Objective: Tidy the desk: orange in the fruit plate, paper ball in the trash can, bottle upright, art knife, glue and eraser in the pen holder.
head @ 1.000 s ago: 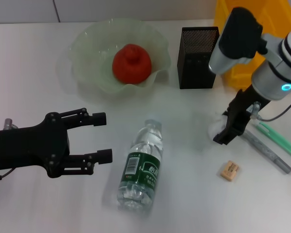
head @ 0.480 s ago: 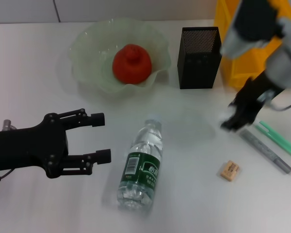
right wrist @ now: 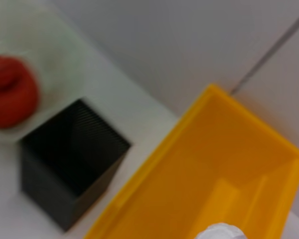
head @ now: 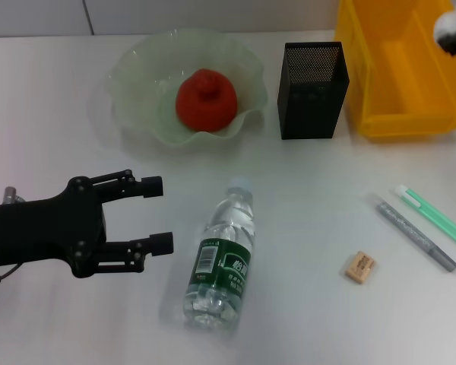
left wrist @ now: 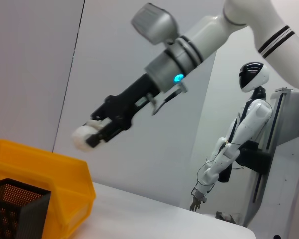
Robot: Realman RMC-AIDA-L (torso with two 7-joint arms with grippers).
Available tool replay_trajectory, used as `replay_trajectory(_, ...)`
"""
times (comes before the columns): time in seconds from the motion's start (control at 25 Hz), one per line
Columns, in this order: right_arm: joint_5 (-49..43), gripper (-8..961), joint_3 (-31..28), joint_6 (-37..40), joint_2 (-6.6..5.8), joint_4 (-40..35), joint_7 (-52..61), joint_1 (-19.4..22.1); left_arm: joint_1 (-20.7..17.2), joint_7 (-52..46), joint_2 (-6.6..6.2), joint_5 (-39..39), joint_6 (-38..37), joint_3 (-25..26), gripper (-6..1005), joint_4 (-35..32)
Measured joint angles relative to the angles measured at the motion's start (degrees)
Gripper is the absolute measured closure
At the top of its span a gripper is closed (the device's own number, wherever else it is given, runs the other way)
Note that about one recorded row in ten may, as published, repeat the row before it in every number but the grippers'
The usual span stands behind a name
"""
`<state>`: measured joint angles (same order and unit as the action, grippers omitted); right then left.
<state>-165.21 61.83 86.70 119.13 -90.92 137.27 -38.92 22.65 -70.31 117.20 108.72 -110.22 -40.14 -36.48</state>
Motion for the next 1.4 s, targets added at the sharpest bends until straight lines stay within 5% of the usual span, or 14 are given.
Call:
replay_trajectory(0.28,1.34,361,0.48,-14.52,0.00,14.34,1.00,-0.86,0.47,-0.32,0.04,0.00,0.01,0.03,169,0.00)
replay_trajectory(0.56,6.03,326,-0.56,-16.67,-0.21,15.08,-1.62,0.89,0.88,-3.24,-0.27,0.00,0.01,0.25,169,-0.45)
replay_trajectory(0.8,24.96,125,-8.94,-9.01,-0.51,10.99,-11.96,7.00,3.66,-15.06,-1.79,0.01,-0.16,-0.02,170,-1.28)
replay_trajectory(0.96,45.71,110,-15.73,0.09,-0.59,13.15,-24.57,14.92,6.65,-30.53,-1.73,2.81,0.58,-0.26,170,-11.37)
replay_trajectory(1.0,49.28,106,-16.60,1.91,-0.86,14.84,-26.97,16.37,8.92,-39.53,-1.37,7.23,1.67,-0.44,170,-17.32)
replay_trajectory(1.16,60.74,107,-21.13,11.99,-1.89,27.52,-41.02,22.02,12.84,-50.14,-0.51,13.99,2.59,-1.73,169,-23.73)
replay_trajectory(1.2,61.47,108,-22.63,13.88,-2.00,31.33,-44.53,22.67,16.77,-58.34,0.53,20.20,3.46,-4.89,169,-27.99)
replay_trajectory(1.4,61.35,109,-28.05,18.04,-2.71,47.89,-58.27,24.23,22.52,-69.81,1.25,26.46,6.10,-14.17,169,-28.63)
